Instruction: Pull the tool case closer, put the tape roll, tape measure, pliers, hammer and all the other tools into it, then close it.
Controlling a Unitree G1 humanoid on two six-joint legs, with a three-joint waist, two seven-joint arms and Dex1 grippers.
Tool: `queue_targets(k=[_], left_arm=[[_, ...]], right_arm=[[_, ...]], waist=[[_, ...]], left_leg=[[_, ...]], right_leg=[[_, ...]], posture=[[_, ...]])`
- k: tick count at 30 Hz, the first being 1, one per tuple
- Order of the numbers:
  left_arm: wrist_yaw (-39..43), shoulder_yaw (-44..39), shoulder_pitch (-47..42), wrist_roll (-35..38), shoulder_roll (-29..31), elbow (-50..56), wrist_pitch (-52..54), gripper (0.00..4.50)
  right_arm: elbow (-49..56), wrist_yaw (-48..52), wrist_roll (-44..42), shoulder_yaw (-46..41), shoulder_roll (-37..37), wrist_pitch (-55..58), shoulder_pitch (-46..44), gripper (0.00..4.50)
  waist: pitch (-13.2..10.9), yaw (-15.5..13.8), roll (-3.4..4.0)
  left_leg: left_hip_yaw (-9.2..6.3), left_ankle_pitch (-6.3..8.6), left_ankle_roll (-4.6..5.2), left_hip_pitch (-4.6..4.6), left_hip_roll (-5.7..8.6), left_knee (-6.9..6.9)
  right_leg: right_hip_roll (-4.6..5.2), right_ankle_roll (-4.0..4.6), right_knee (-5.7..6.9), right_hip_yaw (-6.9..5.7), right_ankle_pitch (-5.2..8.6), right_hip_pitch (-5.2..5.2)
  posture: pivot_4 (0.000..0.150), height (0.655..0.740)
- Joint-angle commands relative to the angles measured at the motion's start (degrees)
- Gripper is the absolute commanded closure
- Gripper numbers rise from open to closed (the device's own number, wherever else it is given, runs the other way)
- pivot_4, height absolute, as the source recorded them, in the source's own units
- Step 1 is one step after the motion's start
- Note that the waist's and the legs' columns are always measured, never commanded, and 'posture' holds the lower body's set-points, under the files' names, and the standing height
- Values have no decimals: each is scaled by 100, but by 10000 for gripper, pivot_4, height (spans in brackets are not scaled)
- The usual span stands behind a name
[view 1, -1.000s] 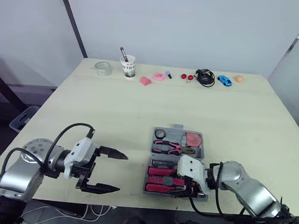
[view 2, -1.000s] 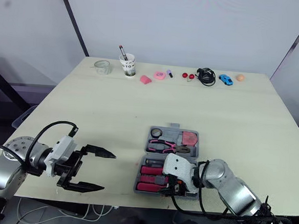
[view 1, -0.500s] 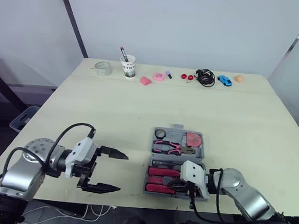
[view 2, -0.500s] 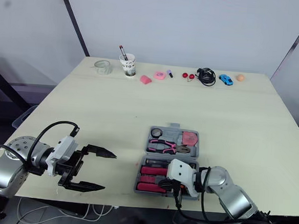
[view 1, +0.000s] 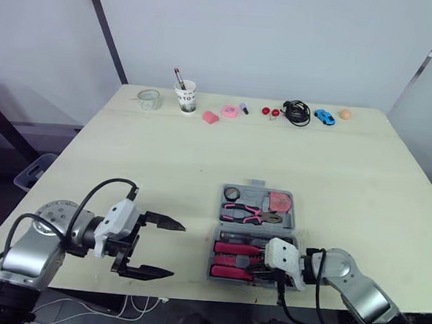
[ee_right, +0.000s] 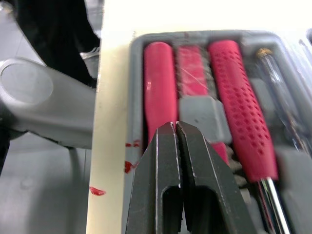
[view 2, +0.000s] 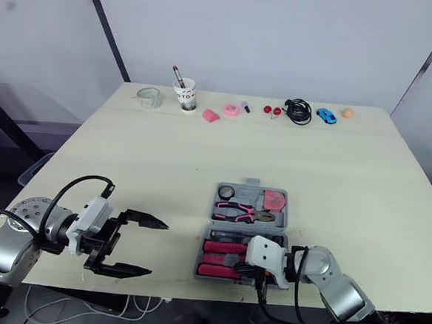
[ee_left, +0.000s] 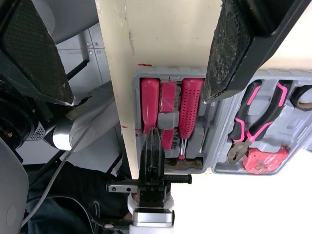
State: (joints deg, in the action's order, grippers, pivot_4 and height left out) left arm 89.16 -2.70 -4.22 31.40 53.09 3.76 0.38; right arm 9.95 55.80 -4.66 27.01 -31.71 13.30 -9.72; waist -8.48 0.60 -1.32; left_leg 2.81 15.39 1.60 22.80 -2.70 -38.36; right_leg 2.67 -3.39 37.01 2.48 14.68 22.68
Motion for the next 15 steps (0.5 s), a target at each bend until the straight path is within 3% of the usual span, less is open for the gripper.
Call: queue_targets(k=[1, 9, 15], left_arm=[[154, -52, 13, -19, -44, -7, -126, 0], [-252, -229, 72, 92, -296, 0, 78, 0], [-598, -382, 237, 80, -491, 19, 211, 0]], right_arm=[[451, 40, -133, -339, -228, 15, 126, 44164], [1168, -157, -1240, -1741, -362, 307, 929, 44164], [1159, -389, -1492, -2571, -480, 258, 1622, 44164]], waist=[[-1, -7, 1], [0, -17, 2], [0, -26, 0]], left_leg=[[0, 0, 0, 1, 0, 0], [-1, 0, 0, 4, 0, 0], [-1, 0, 0, 4, 2, 0]], right_leg=[[0, 0, 0, 0, 0, 0], [-1, -1, 0, 0, -1, -1], [1, -1, -1, 3, 0, -2]], posture=[[1500, 7400], [1500, 7400], [1500, 7400]])
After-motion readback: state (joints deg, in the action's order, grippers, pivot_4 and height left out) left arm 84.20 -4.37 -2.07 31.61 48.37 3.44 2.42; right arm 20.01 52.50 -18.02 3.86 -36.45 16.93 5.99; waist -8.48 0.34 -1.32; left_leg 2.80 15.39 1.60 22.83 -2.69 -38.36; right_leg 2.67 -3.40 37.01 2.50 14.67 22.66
